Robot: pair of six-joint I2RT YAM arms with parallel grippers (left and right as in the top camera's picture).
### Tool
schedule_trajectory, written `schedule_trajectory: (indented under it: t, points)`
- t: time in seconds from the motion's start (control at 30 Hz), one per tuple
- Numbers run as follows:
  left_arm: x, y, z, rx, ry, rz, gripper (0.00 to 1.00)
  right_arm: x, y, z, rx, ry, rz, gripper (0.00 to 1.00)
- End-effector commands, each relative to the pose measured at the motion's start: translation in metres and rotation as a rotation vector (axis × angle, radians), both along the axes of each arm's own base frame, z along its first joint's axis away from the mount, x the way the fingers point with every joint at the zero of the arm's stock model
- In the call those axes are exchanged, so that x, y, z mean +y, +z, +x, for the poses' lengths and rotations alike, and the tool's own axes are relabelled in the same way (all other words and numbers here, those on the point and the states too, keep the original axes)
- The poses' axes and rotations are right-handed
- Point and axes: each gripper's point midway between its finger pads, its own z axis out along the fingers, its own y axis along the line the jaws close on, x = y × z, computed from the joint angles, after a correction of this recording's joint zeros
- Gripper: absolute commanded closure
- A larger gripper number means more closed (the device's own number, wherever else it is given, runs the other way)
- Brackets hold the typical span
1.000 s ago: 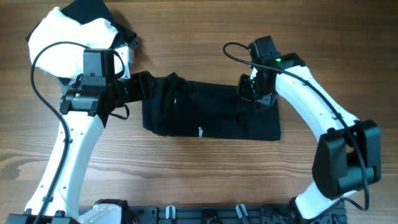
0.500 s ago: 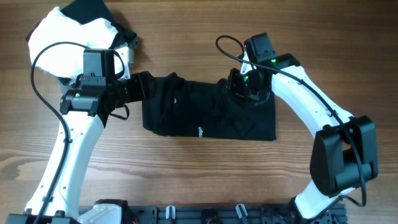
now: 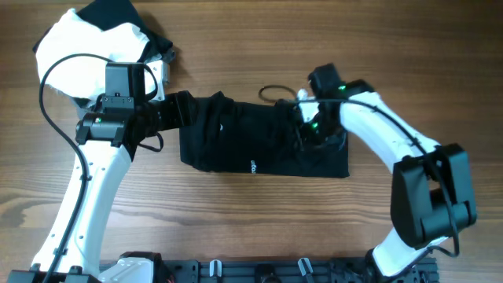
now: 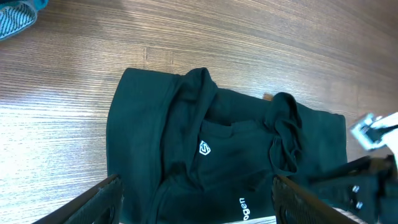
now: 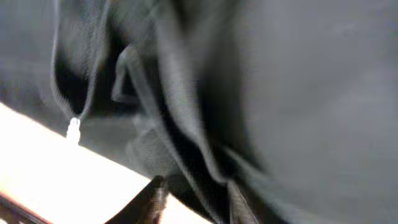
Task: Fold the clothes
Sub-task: 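Fold the right end of the strip leftward with the right gripper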
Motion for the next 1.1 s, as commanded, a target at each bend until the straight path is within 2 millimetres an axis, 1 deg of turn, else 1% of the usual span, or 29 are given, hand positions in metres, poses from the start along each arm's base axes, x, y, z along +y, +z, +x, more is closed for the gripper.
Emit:
schedule_trajectory:
  t: [0.0,0.03,0.1,0.13,0.17,0.2,0.23,0.27,0.33,0.37,0.4,0.43,0.47,0.53,0.6,0.7,0.73,0.77,0.83,0.9,0.93,1.0,1.07]
  points:
    - [0.0,0.009,0.003,-0.025,-0.009,-0.006,0.25,0.031,-0.001,-0.017,0.035,0.099,0.095,0.86]
    - [0.0,0.009,0.003,-0.025,-0.009,-0.006,0.25,0.048,0.008,-0.024,0.057,0.122,0.172,0.87]
    - [0.0,0.009,0.003,-0.025,-0.009,-0.006,0.25,0.07,0.017,-0.031,0.068,0.155,0.265,0.87]
    - [0.0,0.009,0.003,-0.025,-0.009,-0.006,0.25,0.086,0.026,-0.035,0.074,0.181,0.346,0.71]
    - [0.0,0.009,0.003,-0.025,-0.009,-0.006,0.25,0.096,0.032,-0.038,0.076,0.198,0.401,0.66]
    - [0.0,0.009,0.003,-0.025,-0.009,-0.006,0.25,0.103,0.036,-0.039,0.069,0.218,0.44,0.64]
    - [0.0,0.009,0.003,-0.025,-0.009,-0.006,0.25,0.104,0.037,-0.037,0.058,0.225,0.447,0.63]
    - [0.0,0.009,0.003,-0.025,-0.008,-0.006,0.25,0.1,0.038,-0.032,0.039,0.218,0.43,0.64]
    - [0.0,0.009,0.003,-0.025,-0.009,-0.006,0.25,0.087,0.046,-0.013,-0.038,0.186,0.383,0.63]
    - [0.0,0.009,0.003,-0.025,-0.009,-0.006,0.25,0.076,0.05,0.0,-0.073,0.124,0.329,0.64]
    - [0.0,0.009,0.003,-0.025,-0.009,-0.006,0.25,0.061,0.052,0.012,-0.101,0.045,0.266,0.72]
    - [0.0,0.009,0.003,-0.025,-0.009,-0.006,0.24,0.04,0.052,0.025,-0.116,-0.077,0.187,0.83]
    - [0.0,0.009,0.003,-0.025,-0.009,-0.006,0.25,0.021,0.052,0.033,-0.116,-0.186,0.13,0.93]
    - [0.0,0.008,0.002,-0.019,-0.008,-0.004,0.23,-0.001,0.046,0.037,-0.077,-0.297,0.095,0.96]
    - [0.007,0.002,-0.002,0.006,0.014,0.029,0.2,-0.007,0.035,0.032,-0.024,-0.336,0.07,0.96]
    - [0.009,-0.006,-0.012,0.064,0.018,0.043,0.18,-0.003,0.009,0.02,0.083,-0.405,0.031,0.96]
    - [0.009,-0.011,-0.017,0.091,0.014,0.047,0.18,0.003,-0.002,0.013,0.126,-0.402,0.026,0.96]
    - [0.008,-0.016,-0.021,0.113,-0.01,0.061,0.17,0.009,-0.008,0.009,0.154,-0.385,0.034,0.96]
    - [0.006,-0.028,-0.028,0.15,-0.065,0.09,0.14,0.035,-0.015,0.0,0.223,-0.342,0.115,0.96]
    - [0.004,-0.043,-0.029,0.178,-0.099,0.108,0.1,0.061,-0.019,-0.004,0.264,-0.302,0.202,0.96]
    - [0.004,-0.055,-0.028,0.197,-0.119,0.117,0.08,0.064,-0.021,-0.005,0.289,-0.336,0.2,0.96]
    - [0.003,-0.072,-0.027,0.233,-0.124,0.119,0.0,0.062,-0.023,-0.006,0.311,-0.389,0.177,0.96]
    - [-0.003,-0.095,-0.029,0.278,-0.218,0.117,0.0,0.06,-0.024,-0.004,0.32,-0.424,0.164,0.96]
